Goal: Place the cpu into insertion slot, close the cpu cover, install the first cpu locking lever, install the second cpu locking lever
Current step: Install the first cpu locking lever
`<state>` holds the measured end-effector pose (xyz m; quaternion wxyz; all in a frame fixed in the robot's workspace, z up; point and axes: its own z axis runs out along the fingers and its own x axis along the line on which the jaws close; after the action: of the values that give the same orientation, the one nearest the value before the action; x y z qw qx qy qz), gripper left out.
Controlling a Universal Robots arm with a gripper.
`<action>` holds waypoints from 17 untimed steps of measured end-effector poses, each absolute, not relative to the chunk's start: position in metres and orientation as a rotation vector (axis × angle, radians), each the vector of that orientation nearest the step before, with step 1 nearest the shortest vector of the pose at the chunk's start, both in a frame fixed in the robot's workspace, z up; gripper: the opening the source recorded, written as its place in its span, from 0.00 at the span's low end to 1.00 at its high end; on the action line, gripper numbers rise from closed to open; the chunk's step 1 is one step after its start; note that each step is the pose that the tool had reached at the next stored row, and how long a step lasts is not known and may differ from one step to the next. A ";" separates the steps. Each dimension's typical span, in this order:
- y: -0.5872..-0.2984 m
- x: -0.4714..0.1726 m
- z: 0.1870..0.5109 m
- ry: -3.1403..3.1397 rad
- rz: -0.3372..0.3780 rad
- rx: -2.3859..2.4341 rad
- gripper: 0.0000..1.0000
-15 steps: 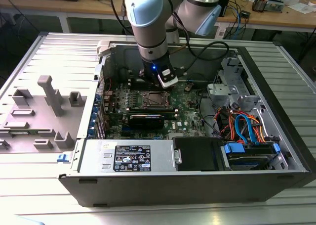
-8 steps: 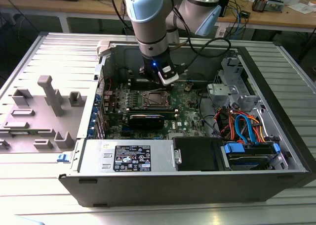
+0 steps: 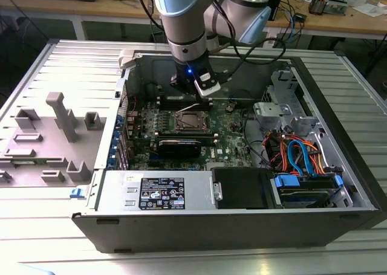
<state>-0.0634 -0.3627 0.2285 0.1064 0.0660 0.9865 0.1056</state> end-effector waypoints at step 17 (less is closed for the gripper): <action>-0.363 -0.064 0.242 2.905 0.311 0.195 0.11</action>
<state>-0.0642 -0.3627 0.2419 0.1065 0.0660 0.9865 0.1056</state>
